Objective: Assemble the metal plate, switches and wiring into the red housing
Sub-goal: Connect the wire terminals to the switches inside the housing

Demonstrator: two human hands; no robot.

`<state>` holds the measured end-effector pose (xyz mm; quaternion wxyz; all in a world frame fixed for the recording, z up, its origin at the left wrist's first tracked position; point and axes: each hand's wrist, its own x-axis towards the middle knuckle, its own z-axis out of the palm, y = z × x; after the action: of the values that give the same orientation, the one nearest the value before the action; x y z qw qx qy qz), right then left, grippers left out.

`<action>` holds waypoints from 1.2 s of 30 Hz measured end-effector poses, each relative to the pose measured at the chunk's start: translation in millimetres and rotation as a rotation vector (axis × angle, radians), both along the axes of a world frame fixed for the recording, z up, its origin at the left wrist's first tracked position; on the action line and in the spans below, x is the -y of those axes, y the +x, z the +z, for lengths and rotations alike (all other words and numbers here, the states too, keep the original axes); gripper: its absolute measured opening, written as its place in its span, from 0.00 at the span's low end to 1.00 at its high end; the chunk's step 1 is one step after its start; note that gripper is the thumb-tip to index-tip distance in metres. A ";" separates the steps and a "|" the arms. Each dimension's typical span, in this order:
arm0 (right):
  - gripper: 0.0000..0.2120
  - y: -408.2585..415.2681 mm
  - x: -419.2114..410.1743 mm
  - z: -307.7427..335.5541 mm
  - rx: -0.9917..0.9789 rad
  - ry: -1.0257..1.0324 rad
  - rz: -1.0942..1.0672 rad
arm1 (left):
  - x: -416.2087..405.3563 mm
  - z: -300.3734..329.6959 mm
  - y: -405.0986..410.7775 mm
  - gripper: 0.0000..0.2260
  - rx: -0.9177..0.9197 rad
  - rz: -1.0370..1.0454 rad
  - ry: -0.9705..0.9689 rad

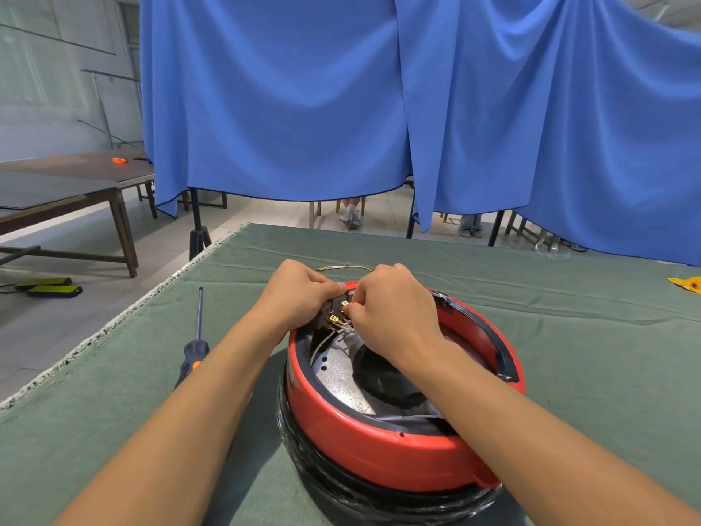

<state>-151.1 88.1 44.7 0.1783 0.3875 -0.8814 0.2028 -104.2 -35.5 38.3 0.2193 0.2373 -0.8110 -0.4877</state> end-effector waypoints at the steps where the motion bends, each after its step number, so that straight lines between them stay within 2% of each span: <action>1: 0.09 -0.4 0.1 -0.1 0.000 0.001 -0.002 | -0.3 0.1 0.2 0.09 -0.001 -0.001 0.001; 7: 0.09 -1.9 0.3 -1.4 -0.005 -0.008 -0.001 | -1.4 0.5 1.4 0.09 0.000 0.000 -0.017; 21: 0.11 -3.0 2.4 -1.4 -0.212 0.079 0.043 | -1.9 0.4 0.5 0.09 0.001 0.003 -0.048; 27: 0.10 -4.1 3.8 -0.9 -0.193 0.073 0.046 | -1.7 -1.0 0.1 0.11 0.011 0.005 -0.092; 30: 0.10 -3.8 4.2 0.6 -0.101 0.016 0.012 | -1.0 -1.4 0.0 0.11 0.014 0.007 -0.096; 36: 0.08 -4.4 5.9 -0.7 -0.039 -0.011 -0.010 | 0.5 -1.6 -1.0 0.11 0.012 0.009 -0.104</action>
<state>-155.5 82.2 43.9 0.1985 0.3860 -0.8786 0.1991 -105.2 -36.0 36.7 0.2286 0.2322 -0.8356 -0.4423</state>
